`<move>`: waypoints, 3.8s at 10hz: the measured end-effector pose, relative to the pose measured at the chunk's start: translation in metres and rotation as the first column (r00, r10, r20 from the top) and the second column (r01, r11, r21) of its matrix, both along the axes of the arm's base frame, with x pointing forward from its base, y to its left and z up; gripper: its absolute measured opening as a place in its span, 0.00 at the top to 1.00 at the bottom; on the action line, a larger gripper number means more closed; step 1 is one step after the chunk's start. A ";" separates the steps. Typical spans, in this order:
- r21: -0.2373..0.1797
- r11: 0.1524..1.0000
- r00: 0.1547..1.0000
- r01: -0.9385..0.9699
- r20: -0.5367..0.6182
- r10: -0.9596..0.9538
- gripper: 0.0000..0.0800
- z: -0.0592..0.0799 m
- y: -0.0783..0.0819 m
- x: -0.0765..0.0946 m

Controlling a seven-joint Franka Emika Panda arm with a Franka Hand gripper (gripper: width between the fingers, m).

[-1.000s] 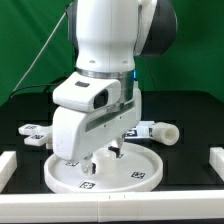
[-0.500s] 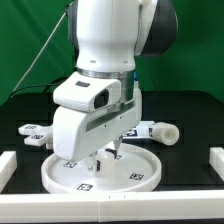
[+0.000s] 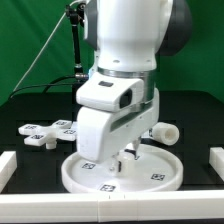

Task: Assemble round table

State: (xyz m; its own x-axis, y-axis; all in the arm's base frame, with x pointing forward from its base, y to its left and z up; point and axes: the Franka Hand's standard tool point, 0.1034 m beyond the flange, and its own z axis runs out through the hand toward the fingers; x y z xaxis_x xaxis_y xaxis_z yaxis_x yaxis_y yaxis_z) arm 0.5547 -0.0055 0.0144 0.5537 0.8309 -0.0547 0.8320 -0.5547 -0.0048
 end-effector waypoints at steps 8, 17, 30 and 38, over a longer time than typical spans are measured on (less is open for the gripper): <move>-0.023 0.999 0.999 0.048 -0.015 -0.048 0.49 0.003 0.047 0.012; -0.055 0.950 0.952 0.307 0.010 -0.307 0.19 0.058 0.066 -0.031; -0.083 0.841 0.843 0.535 -0.017 -0.538 0.19 0.031 0.087 -0.100; -0.472 0.722 0.685 0.507 -0.288 -0.669 0.19 0.028 0.076 -0.110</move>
Offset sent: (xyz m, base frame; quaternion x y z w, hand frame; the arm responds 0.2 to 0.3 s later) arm 0.0248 0.0391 0.0071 -0.0083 -0.0108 0.0121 0.9998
